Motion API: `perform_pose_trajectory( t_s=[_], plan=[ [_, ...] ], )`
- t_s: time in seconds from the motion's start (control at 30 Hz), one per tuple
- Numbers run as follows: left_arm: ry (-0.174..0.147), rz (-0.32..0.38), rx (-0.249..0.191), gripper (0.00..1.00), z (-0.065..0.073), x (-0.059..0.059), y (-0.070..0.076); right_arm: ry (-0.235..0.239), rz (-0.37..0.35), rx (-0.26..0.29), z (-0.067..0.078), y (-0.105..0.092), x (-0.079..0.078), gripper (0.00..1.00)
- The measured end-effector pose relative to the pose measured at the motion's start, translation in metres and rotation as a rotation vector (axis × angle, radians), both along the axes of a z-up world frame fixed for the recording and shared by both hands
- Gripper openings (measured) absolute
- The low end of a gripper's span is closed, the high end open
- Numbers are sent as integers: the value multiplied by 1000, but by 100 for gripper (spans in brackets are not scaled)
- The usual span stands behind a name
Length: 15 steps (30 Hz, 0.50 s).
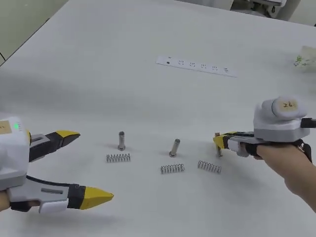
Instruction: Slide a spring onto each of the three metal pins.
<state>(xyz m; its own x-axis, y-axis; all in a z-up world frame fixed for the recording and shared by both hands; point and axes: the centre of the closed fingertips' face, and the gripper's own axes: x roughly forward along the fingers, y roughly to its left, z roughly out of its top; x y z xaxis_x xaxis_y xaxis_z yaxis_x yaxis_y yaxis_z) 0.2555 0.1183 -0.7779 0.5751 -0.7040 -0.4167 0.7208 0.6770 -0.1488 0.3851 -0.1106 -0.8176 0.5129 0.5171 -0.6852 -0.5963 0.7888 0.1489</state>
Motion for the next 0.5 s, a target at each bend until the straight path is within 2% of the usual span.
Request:
perform_pose_trajectory(
  t_s=[0.07, 0.2, 0.23, 0.5],
  plan=[
    [-3, 0, 1, 93, 1, 1, 0, -15, 6, 10, 2, 1, 0, 5],
    [-4, 3, -1, 93, 2, 2, -1, -28, 32, -4, 4, 2, -3, 5],
    [-4, 1, 1, 93, 1, 1, -1, -44, 37, -10, 5, 2, -3, 5],
    [0, -5, 4, 93, -1, -1, -3, -57, 39, -2, 5, 1, -10, 5]
  ],
)
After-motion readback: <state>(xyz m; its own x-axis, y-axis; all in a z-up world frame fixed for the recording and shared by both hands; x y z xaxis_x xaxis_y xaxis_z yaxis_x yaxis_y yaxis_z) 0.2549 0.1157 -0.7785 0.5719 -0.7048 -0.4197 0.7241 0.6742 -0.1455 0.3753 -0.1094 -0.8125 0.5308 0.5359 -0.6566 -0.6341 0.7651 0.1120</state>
